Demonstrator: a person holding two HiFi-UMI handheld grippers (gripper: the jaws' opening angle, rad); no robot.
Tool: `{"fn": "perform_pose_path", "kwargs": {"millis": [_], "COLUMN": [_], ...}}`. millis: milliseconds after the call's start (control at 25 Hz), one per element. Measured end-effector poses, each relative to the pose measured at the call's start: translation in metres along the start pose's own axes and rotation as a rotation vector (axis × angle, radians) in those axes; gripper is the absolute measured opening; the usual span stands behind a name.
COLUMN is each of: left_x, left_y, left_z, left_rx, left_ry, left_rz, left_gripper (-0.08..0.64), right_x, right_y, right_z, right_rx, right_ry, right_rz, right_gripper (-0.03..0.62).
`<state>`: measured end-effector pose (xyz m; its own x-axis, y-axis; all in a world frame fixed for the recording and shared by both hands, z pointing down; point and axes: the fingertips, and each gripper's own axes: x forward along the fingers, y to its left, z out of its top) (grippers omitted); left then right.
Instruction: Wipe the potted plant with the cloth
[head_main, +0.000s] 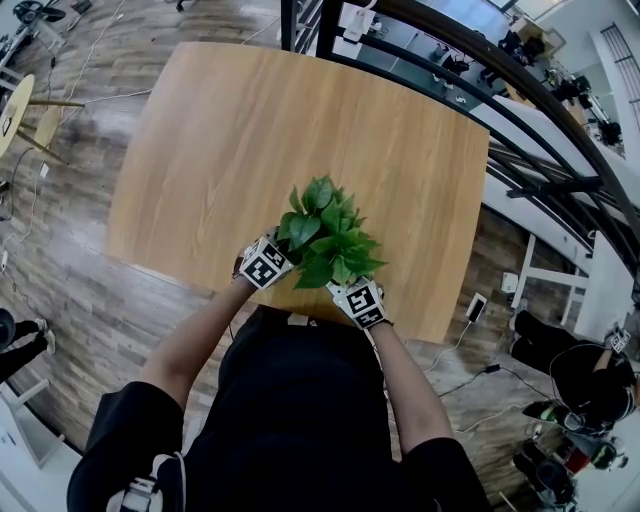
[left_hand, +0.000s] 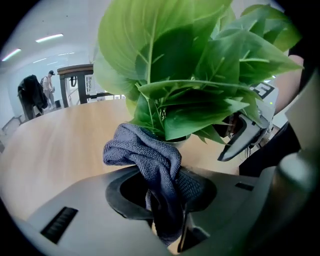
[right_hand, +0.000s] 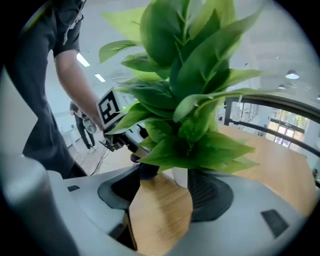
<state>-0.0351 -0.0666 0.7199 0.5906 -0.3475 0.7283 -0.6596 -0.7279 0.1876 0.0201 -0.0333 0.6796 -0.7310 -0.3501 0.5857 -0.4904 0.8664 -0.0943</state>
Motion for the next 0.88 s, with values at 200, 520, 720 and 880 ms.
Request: {"fn": "perform_pose_path", "kwargs": {"millis": [200,520,720,880], "left_x": [0.002,0.003,0.004,0.006], "left_y": [0.002,-0.001,-0.019,-0.033], "left_z": [-0.001,0.000,-0.005,-0.008], "left_rx": [-0.006,0.013,0.052,0.062], "left_ry": [0.000,0.017,0.038,0.033], "left_rz": [0.012,0.019,-0.013,-0.044], "left_gripper": [0.146,0.146,0.146,0.146], "right_x": [-0.006,0.006,0.006,0.008], "right_y": [-0.037,-0.034,-0.031,-0.029], "right_z": [-0.008,-0.003,-0.005,-0.005], "right_rx": [0.054,0.011,-0.011,0.003], "right_ry": [0.018,0.023,0.031,0.023], "right_rz": [-0.162,-0.122,-0.131,-0.128], "right_gripper": [0.279,0.279,0.279,0.279]}}
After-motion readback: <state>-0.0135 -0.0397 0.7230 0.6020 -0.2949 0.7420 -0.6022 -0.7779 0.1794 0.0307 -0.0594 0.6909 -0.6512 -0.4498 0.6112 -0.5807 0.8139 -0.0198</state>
